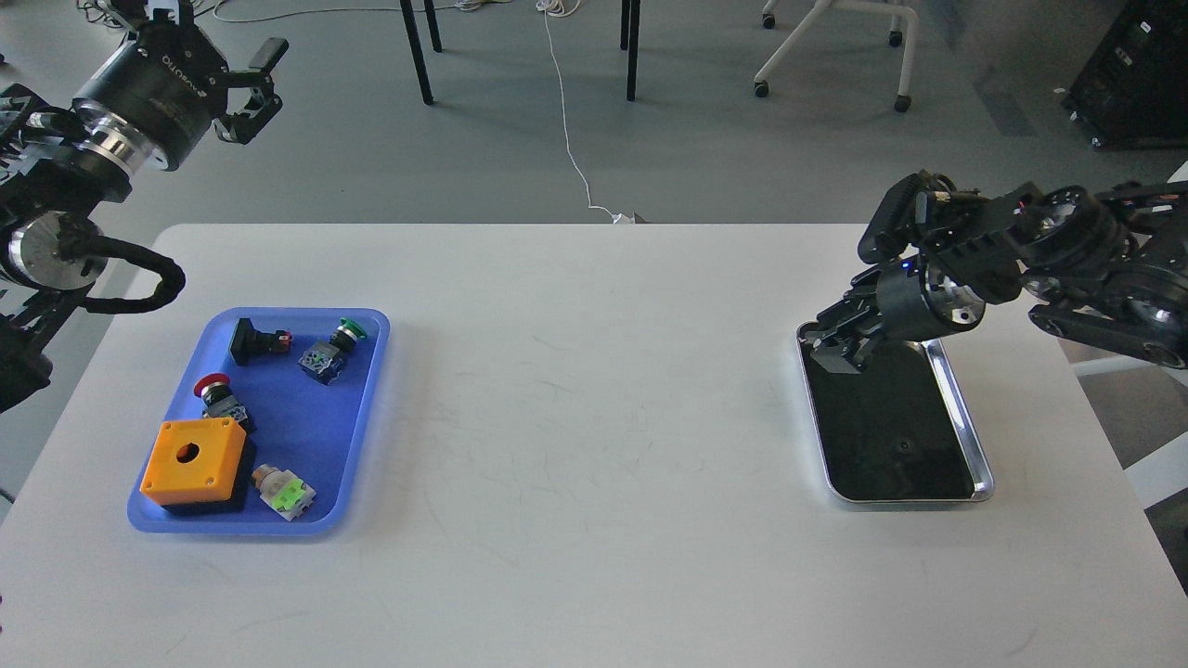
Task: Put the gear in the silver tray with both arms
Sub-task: 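Carry the gear into the silver tray and open the right gripper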
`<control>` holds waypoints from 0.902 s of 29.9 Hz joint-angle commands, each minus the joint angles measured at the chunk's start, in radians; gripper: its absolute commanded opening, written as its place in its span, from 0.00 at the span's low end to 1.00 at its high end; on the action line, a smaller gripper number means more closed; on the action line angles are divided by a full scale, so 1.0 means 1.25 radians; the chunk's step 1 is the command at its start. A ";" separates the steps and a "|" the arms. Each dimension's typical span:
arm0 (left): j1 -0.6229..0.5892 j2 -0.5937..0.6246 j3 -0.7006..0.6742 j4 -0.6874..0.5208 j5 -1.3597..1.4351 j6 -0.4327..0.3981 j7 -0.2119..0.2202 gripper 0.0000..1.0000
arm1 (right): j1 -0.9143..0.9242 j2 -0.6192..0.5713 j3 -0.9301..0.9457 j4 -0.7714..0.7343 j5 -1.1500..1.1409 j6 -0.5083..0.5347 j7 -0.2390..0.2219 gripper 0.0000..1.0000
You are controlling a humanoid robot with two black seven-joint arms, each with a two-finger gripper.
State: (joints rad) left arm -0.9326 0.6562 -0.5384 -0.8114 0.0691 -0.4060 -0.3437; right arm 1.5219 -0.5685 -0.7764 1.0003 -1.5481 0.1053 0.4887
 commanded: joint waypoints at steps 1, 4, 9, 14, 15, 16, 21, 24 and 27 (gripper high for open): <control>0.001 -0.005 0.000 0.000 0.000 0.002 0.001 0.98 | -0.050 -0.067 0.006 -0.001 -0.035 -0.011 0.000 0.27; 0.001 -0.008 0.001 0.000 0.001 0.002 0.001 0.98 | -0.070 -0.090 0.007 -0.006 -0.037 -0.034 0.000 0.28; 0.001 -0.013 0.002 0.000 0.001 0.004 0.001 0.98 | -0.106 -0.081 0.021 -0.039 -0.037 -0.044 0.000 0.29; 0.002 -0.019 0.009 0.000 0.005 0.007 0.002 0.98 | -0.162 -0.006 0.057 -0.092 -0.037 -0.044 0.000 0.29; 0.002 -0.022 0.010 0.000 0.009 0.007 0.002 0.98 | -0.172 0.008 0.058 -0.102 -0.037 -0.044 0.000 0.30; 0.002 -0.023 0.011 0.000 0.010 0.007 0.002 0.98 | -0.178 0.014 0.058 -0.106 -0.037 -0.045 0.000 0.34; 0.001 -0.024 0.011 0.001 0.011 0.007 0.002 0.98 | -0.192 0.022 0.065 -0.101 -0.035 -0.049 0.000 0.56; 0.001 -0.024 0.010 0.000 0.011 0.008 0.002 0.98 | -0.187 0.019 0.066 -0.097 -0.035 -0.050 0.000 0.68; 0.000 -0.021 0.004 0.000 0.010 0.009 0.002 0.98 | -0.171 0.009 0.121 -0.093 -0.023 -0.052 0.000 0.92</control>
State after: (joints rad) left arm -0.9303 0.6259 -0.5258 -0.8105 0.0829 -0.3957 -0.3405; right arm 1.2918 -0.5462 -0.6870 0.8800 -1.5902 0.0422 0.4887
